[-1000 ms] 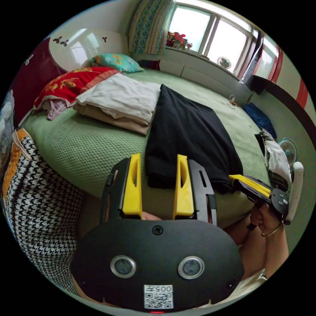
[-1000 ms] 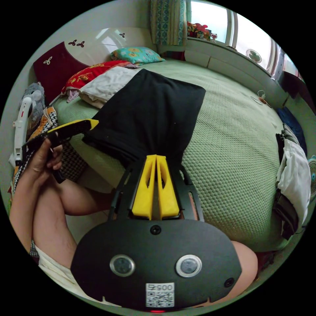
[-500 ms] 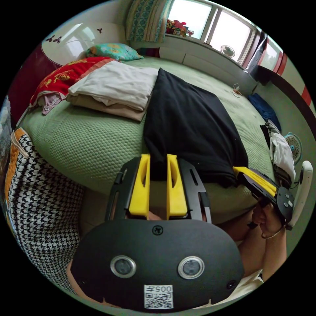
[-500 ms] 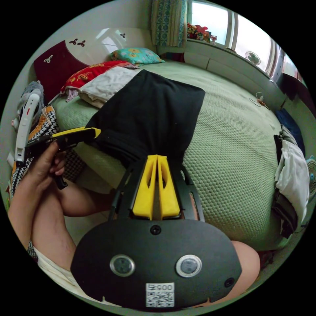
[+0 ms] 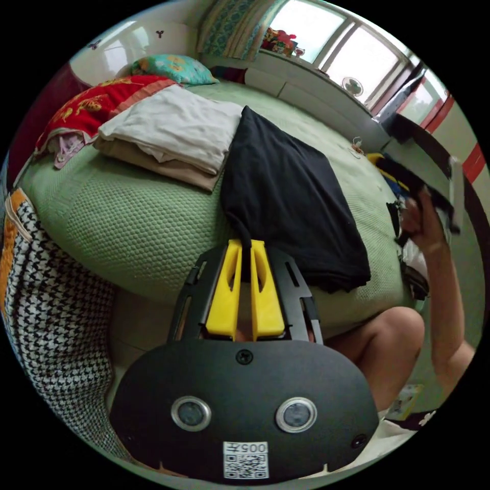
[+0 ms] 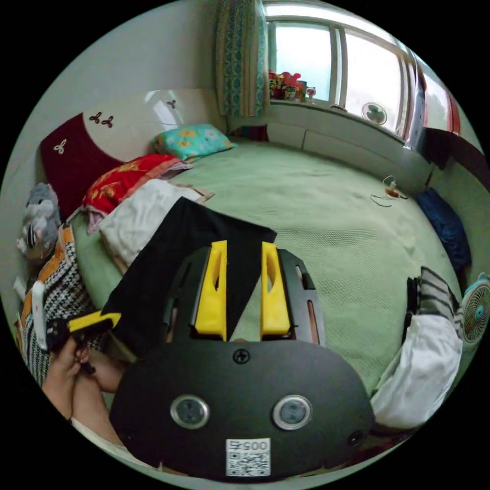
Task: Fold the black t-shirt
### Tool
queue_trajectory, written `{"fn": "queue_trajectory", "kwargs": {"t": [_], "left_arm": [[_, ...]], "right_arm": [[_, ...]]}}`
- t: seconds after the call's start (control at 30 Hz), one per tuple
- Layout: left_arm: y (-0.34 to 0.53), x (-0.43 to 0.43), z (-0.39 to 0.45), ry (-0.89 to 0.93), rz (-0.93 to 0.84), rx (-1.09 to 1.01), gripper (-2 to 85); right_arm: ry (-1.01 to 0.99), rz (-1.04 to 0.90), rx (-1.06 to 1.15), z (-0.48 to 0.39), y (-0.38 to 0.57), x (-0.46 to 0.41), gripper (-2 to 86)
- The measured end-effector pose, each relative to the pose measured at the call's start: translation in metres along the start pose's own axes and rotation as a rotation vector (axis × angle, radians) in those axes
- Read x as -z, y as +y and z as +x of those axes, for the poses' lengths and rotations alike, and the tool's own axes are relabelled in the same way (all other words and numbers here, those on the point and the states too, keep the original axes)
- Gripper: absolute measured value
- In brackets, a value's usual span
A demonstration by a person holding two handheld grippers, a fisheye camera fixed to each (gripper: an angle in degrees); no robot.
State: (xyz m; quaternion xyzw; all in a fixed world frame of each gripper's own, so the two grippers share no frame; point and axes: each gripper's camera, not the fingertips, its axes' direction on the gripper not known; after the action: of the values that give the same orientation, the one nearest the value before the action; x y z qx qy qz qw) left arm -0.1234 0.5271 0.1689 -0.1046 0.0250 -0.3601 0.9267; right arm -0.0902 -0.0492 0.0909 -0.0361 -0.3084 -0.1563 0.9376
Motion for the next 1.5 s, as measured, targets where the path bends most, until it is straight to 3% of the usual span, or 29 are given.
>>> {"fn": "queue_trajectory", "kwargs": {"t": [0.27,0.6,0.9,1.2,1.5], "left_arm": [[-0.012,-0.005,0.010,0.067,-0.029,0.003,2.5],[-0.019,-0.006,0.041,0.079,-0.030,0.000,2.5],[-0.019,-0.004,0.078,0.075,-0.028,0.002,2.4],[-0.016,0.024,0.132,0.085,0.044,-0.069,2.1],[-0.012,0.098,0.229,0.168,0.190,-0.200,2.0]], "right_arm": [[-0.002,-0.198,-0.110,0.068,-0.057,-0.099,8.1],[-0.195,-0.205,-0.219,0.108,-0.060,-0.101,9.0],[-0.290,-0.220,-0.174,0.113,-0.065,-0.083,3.2],[-0.130,-0.194,-0.057,0.090,-0.086,-0.026,-0.2],[0.021,-0.077,0.143,0.065,-0.109,0.120,-0.4]]}}
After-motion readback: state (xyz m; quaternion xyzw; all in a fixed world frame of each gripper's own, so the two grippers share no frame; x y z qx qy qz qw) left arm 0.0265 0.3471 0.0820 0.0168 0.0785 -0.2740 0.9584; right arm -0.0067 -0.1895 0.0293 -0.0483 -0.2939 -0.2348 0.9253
